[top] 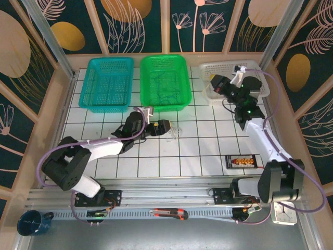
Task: Untangle the cables
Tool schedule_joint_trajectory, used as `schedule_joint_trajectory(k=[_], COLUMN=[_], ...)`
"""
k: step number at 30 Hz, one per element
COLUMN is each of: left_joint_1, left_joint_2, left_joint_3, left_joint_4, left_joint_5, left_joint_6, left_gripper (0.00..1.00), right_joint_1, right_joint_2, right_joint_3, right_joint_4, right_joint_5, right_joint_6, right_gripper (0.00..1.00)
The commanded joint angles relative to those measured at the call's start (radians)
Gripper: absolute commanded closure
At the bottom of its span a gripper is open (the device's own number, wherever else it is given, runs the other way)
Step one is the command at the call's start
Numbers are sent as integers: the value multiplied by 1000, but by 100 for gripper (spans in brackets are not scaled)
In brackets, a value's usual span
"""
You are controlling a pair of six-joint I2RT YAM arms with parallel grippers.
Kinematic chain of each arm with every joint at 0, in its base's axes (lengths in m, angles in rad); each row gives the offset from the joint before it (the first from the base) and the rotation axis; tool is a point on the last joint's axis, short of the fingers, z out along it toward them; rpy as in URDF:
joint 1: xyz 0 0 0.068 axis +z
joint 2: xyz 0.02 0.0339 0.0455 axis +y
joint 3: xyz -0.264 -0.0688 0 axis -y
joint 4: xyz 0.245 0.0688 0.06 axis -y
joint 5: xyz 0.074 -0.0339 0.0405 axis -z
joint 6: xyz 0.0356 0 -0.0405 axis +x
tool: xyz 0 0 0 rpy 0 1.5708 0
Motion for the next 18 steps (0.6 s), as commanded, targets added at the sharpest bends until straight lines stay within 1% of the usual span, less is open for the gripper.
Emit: schedule_joint_trajectory(k=[1, 7, 16, 17, 18], left_joint_1=[-5, -5, -4, -4, -3], left_joint_2=[-59, -121, -124, -124, -126], left_joint_3=[-18, -46, -37, -36, -36], left_joint_4=[-30, -26, -21, -20, -19], left_joint_5=[-34, -64, -50, -52, -53], left_joint_6=[-16, -47, -57, -59, -62], left_gripper=[1, 1, 1, 1, 1], right_joint_1=[-68, -122, -172, -179, -185], right_joint_2=[86, 243, 462, 487, 511], right_joint_3=[-3, 66, 242, 273, 302], right_joint_4=[67, 135, 116, 101, 82], right_joint_5=[80, 131, 213, 213, 209], right_joint_6=[33, 65, 76, 70, 66], right_gripper=[100, 100, 100, 89, 74])
